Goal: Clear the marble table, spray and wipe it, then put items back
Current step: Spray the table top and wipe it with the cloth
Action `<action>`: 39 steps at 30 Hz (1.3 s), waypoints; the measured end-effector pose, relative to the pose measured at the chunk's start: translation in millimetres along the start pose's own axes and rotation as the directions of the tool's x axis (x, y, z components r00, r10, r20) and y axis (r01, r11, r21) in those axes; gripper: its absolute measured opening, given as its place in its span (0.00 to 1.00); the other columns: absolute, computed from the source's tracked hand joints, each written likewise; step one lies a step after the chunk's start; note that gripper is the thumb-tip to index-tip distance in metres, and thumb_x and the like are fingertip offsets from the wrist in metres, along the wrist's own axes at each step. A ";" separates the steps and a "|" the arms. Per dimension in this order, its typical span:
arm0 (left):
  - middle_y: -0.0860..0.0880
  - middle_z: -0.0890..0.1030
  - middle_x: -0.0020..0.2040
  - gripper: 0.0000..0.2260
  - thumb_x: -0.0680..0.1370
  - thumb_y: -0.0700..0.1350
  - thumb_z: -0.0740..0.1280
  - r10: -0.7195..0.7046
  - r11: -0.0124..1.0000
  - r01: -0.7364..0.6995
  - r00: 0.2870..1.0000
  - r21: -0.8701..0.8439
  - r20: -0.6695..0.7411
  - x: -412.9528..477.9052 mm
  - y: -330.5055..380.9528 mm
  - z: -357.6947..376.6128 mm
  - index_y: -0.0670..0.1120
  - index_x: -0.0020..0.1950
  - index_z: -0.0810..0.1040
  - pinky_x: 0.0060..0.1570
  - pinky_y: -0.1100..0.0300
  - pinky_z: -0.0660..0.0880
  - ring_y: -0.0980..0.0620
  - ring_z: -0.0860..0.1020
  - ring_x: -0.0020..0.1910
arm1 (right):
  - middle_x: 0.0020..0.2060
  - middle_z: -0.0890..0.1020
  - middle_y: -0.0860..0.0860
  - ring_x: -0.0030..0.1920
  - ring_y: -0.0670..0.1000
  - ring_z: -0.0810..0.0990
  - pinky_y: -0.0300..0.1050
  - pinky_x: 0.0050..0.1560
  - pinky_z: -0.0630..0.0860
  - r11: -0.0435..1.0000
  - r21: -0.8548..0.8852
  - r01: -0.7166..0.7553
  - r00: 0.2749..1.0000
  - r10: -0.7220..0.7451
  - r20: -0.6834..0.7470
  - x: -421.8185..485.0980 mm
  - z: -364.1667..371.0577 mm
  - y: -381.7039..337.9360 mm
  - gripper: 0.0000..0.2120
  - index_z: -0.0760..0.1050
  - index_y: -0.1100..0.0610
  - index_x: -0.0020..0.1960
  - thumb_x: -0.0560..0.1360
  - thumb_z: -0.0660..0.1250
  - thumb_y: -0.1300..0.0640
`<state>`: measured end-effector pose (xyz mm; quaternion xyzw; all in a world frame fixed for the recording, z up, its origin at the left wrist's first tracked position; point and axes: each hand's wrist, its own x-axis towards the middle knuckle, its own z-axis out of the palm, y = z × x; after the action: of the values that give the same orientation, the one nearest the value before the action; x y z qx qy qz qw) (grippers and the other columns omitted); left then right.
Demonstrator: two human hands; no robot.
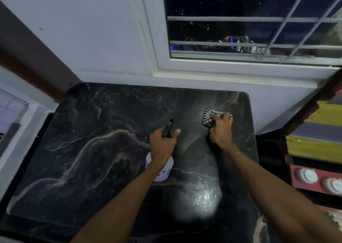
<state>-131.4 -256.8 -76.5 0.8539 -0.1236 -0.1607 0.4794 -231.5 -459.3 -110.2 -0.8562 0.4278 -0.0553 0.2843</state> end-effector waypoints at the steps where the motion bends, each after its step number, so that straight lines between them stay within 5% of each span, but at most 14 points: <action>1: 0.51 0.76 0.27 0.21 0.74 0.53 0.79 0.001 1.000 -0.001 1.000 -0.003 0.006 2.3 -1.8 -6.7 0.42 0.32 0.75 0.35 0.61 0.72 0.54 0.74 0.29 | 0.69 0.66 0.63 0.68 0.66 0.65 0.54 0.74 0.65 1.000 0.004 -0.022 1.000 0.022 -0.004 0.7 2.7 -5.5 0.27 0.75 0.58 0.70 0.72 0.63 0.69; 6: 0.51 0.72 0.25 0.22 0.75 0.49 0.78 0.005 1.000 -0.005 0.999 -0.008 -0.048 24.1 -20.2 -51.3 0.45 0.29 0.69 0.35 0.58 0.68 0.51 0.71 0.28 | 0.68 0.66 0.63 0.68 0.66 0.66 0.50 0.72 0.63 1.000 -0.015 -0.027 1.000 0.027 0.011 -2.9 34.4 -53.9 0.27 0.76 0.57 0.70 0.71 0.65 0.68; 9: 0.45 0.77 0.28 0.20 0.74 0.48 0.79 0.017 0.999 -0.019 0.999 -0.049 -0.047 45.9 -30.7 -80.7 0.40 0.32 0.73 0.39 0.53 0.74 0.43 0.77 0.32 | 0.68 0.66 0.63 0.68 0.66 0.66 0.50 0.71 0.64 0.999 -0.016 -0.035 0.999 0.035 0.002 -4.4 61.1 -90.5 0.26 0.76 0.57 0.69 0.71 0.65 0.68; 14: 0.48 0.77 0.30 0.20 0.76 0.50 0.77 -0.057 0.998 0.057 0.998 -0.018 0.013 85.5 -47.2 -130.1 0.46 0.31 0.72 0.47 0.46 0.80 0.40 0.80 0.40 | 0.68 0.66 0.63 0.67 0.66 0.66 0.54 0.72 0.67 0.999 0.012 -0.040 0.999 0.040 -0.031 3.9 105.6 -161.7 0.27 0.75 0.57 0.70 0.72 0.64 0.69; 20: 0.45 0.79 0.31 0.19 0.76 0.49 0.77 -0.010 1.000 0.010 1.000 -0.022 0.005 130.6 -64.1 -186.2 0.40 0.33 0.75 0.45 0.50 0.77 0.43 0.79 0.38 | 0.67 0.70 0.61 0.65 0.63 0.68 0.54 0.70 0.68 0.938 -0.128 0.323 0.945 -0.311 0.103 32.9 153.2 -220.3 0.30 0.76 0.56 0.71 0.70 0.63 0.71; 25: 0.53 0.78 0.29 0.18 0.73 0.51 0.79 0.017 0.999 -0.017 1.000 -0.045 -0.009 162.0 -78.5 -228.1 0.43 0.34 0.76 0.41 0.59 0.74 0.54 0.77 0.32 | 0.66 0.69 0.62 0.64 0.65 0.67 0.55 0.70 0.68 0.995 -0.101 0.021 0.998 -0.027 -0.055 60.2 168.7 -259.7 0.28 0.76 0.57 0.69 0.71 0.62 0.70; 29: 0.53 0.74 0.26 0.22 0.76 0.48 0.77 0.029 0.998 -0.034 0.996 -0.058 -0.090 183.7 -88.9 -251.8 0.48 0.28 0.70 0.39 0.58 0.69 0.50 0.73 0.30 | 0.68 0.68 0.59 0.65 0.62 0.67 0.59 0.67 0.71 0.936 -0.134 0.324 0.946 -0.320 0.054 42.4 208.7 -298.1 0.29 0.73 0.55 0.72 0.72 0.62 0.69; 33: 0.49 0.81 0.31 0.17 0.74 0.49 0.79 0.020 0.991 -0.032 0.995 -0.128 -0.098 204.6 -99.6 -274.1 0.42 0.34 0.77 0.43 0.60 0.76 0.50 0.80 0.34 | 0.68 0.67 0.60 0.65 0.65 0.66 0.60 0.69 0.71 0.993 -0.055 0.105 0.993 -0.107 -0.039 70.1 223.5 -330.9 0.29 0.75 0.56 0.71 0.71 0.62 0.70; 35: 0.51 0.82 0.32 0.15 0.76 0.50 0.77 0.045 0.989 -0.057 0.995 -0.137 -0.088 210.8 -101.4 -285.9 0.45 0.35 0.77 0.47 0.58 0.77 0.51 0.82 0.37 | 0.68 0.67 0.59 0.67 0.64 0.64 0.60 0.66 0.73 0.958 -0.106 0.268 0.963 -0.264 0.047 58.0 243.0 -361.3 0.29 0.73 0.54 0.72 0.73 0.61 0.70; 37: 0.54 0.82 0.34 0.12 0.77 0.51 0.75 0.068 0.987 -0.083 0.992 -0.140 -0.103 216.5 -102.4 -295.2 0.49 0.37 0.78 0.48 0.58 0.77 0.54 0.82 0.39 | 0.69 0.68 0.56 0.66 0.60 0.65 0.57 0.62 0.74 0.851 -0.109 0.514 0.853 -0.494 0.169 55.0 256.5 -375.0 0.28 0.73 0.51 0.73 0.75 0.62 0.69; 39: 0.54 0.82 0.35 0.12 0.79 0.51 0.73 0.076 0.985 -0.094 0.989 -0.142 -0.127 222.0 -106.2 -300.5 0.49 0.38 0.79 0.49 0.58 0.78 0.52 0.82 0.42 | 0.69 0.67 0.56 0.65 0.61 0.65 0.58 0.64 0.75 0.905 -0.073 0.419 0.904 -0.408 0.126 77.8 256.9 -385.1 0.28 0.74 0.51 0.72 0.75 0.60 0.69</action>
<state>196.5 -49.7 -55.4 0.8181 -0.1184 -0.0970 0.5543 174.1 -223.9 -129.8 -0.9422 0.2225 -0.0471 0.2460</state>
